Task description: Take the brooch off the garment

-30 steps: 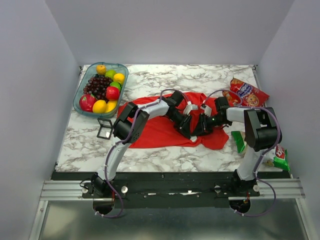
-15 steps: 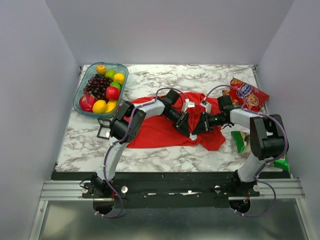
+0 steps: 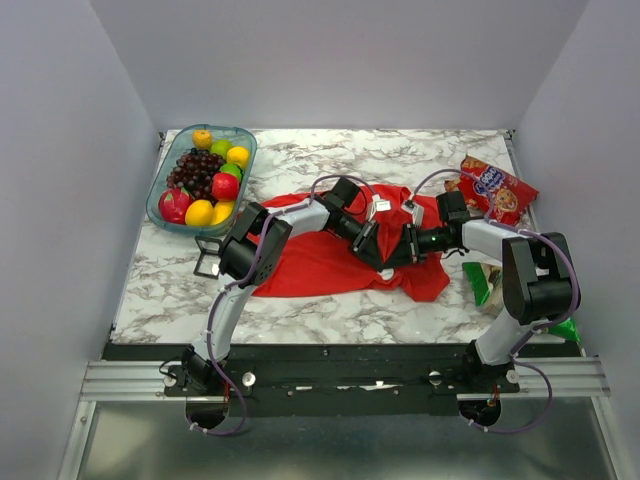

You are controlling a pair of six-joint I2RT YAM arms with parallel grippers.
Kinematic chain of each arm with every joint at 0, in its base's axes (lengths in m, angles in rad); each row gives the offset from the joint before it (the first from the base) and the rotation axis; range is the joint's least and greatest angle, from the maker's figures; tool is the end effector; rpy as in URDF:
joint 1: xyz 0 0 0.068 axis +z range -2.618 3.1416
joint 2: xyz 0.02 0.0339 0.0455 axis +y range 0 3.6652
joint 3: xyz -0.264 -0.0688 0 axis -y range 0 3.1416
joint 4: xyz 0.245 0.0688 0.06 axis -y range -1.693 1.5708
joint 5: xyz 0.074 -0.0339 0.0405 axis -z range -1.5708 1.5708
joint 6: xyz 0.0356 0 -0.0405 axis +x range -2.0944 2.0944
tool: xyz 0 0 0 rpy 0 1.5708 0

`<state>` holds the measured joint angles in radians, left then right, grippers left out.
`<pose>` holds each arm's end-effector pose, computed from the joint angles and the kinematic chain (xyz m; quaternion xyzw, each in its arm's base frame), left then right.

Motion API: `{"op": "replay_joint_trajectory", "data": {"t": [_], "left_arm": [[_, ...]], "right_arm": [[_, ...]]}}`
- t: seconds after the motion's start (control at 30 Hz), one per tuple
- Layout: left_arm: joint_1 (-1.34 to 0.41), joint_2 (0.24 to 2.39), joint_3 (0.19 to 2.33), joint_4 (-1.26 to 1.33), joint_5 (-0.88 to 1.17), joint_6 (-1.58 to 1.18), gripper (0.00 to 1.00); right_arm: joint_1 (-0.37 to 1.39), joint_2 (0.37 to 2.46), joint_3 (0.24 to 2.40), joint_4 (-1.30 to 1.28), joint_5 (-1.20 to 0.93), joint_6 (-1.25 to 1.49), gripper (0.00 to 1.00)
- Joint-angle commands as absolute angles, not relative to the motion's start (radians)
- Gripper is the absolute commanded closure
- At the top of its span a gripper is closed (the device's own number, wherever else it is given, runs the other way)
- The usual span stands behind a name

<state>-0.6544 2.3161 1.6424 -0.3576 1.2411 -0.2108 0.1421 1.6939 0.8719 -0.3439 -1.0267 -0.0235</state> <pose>0.3539 -0.3140 0.1282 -0.3237 -0.7308 0.5997 0.0381 0.2922 0.0726 0.1519 -0.1690 0.8422 0.4906 0.1463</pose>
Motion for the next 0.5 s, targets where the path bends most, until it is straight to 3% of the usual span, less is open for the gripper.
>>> {"op": "replay_joint_trajectory", "data": {"t": [0.0, 0.07, 0.13, 0.2, 0.27, 0.37, 0.47], "left_arm": [[-0.67, 2.28, 1.631, -0.299, 1.296, -0.227, 0.85], [-0.672, 2.279, 1.628, -0.298, 1.316, -0.224, 0.99], [-0.672, 2.273, 1.623, -0.295, 1.322, -0.221, 1.0], [-0.672, 2.267, 1.621, -0.301, 1.328, -0.212, 1.0], [-0.666, 2.257, 1.618, -0.334, 1.315, -0.19, 1.0], [-0.644, 2.217, 1.595, -0.383, 1.272, -0.144, 1.0], [-0.62, 2.162, 1.574, -0.405, 1.198, -0.104, 1.0]], "right_arm": [[0.15, 1.698, 0.876, -0.314, -1.081, 0.023, 0.87], [0.15, 1.701, 0.877, -0.314, -1.074, 0.032, 0.86], [0.15, 1.704, 0.882, -0.314, -1.066, 0.032, 0.84], [0.146, 1.709, 0.89, -0.316, -1.062, 0.035, 0.75], [0.137, 1.698, 0.902, -0.327, -1.036, 0.047, 0.58], [0.091, 1.652, 0.939, -0.356, -0.997, 0.034, 0.46], [0.063, 1.551, 0.956, -0.391, -0.944, -0.053, 0.42]]}}
